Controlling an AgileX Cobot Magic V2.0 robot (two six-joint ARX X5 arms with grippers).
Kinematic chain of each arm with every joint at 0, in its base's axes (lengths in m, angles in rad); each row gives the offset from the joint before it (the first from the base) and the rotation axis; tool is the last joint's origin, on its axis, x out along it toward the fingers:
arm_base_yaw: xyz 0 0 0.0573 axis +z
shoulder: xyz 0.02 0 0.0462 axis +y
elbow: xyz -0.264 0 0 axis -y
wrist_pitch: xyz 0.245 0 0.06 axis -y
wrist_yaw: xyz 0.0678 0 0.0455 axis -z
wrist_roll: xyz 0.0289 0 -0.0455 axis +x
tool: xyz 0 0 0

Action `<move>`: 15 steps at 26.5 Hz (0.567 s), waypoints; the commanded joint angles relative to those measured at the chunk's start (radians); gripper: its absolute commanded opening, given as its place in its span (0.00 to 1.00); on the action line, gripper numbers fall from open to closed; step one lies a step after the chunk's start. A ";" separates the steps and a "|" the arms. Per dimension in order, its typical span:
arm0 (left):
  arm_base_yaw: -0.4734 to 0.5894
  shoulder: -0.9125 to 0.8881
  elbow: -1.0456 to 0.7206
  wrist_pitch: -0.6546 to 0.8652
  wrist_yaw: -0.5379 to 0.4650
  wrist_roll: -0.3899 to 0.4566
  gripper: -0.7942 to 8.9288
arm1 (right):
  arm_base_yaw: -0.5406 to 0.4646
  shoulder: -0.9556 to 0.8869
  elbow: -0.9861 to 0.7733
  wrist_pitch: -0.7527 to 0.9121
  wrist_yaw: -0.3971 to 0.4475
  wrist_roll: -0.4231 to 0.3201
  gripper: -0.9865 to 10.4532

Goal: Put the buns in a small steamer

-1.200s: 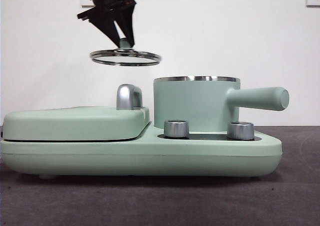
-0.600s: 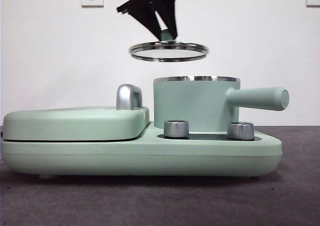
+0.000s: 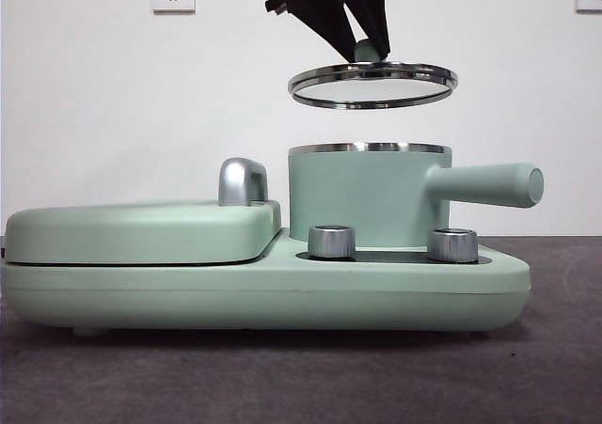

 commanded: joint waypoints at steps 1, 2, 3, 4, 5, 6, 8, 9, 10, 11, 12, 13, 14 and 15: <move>-0.005 -0.001 0.047 0.016 0.002 0.003 0.09 | 0.011 0.000 0.005 0.005 0.002 -0.008 0.44; -0.004 -0.001 0.047 0.015 0.002 0.003 0.09 | 0.011 0.000 0.005 0.005 0.002 -0.008 0.44; -0.002 -0.001 0.047 0.015 0.002 0.003 0.09 | 0.011 0.000 0.005 0.005 0.002 -0.008 0.44; -0.002 0.000 0.046 0.015 0.002 0.003 0.09 | 0.011 0.000 0.005 0.005 0.002 -0.008 0.44; -0.002 0.003 0.045 0.016 0.002 0.003 0.09 | 0.011 0.000 0.005 0.005 0.002 -0.008 0.44; -0.002 0.010 0.045 0.016 0.002 0.003 0.09 | 0.011 0.000 0.005 0.005 0.002 -0.007 0.44; -0.002 0.034 0.045 0.015 0.002 -0.001 0.09 | 0.011 0.000 0.005 0.005 0.002 -0.008 0.44; -0.002 0.045 0.045 0.018 0.001 -0.001 0.09 | 0.011 0.000 0.005 0.005 0.002 -0.008 0.44; 0.001 0.050 0.045 0.018 0.001 -0.001 0.09 | 0.011 0.000 0.005 0.005 0.002 -0.008 0.44; 0.001 0.056 0.045 0.023 0.001 -0.001 0.09 | 0.011 0.000 0.005 0.005 0.002 -0.008 0.44; 0.002 0.059 0.045 0.024 0.001 -0.001 0.09 | 0.011 0.000 0.005 0.005 0.003 -0.008 0.44; 0.005 0.064 0.045 0.023 0.001 -0.002 0.09 | 0.011 0.000 0.005 0.005 0.007 -0.008 0.44; 0.006 0.069 0.045 0.023 0.001 -0.004 0.09 | 0.011 0.000 0.005 0.005 0.012 -0.008 0.44; 0.010 0.071 0.045 0.023 0.001 -0.004 0.09 | 0.011 0.000 0.005 0.005 0.024 -0.008 0.44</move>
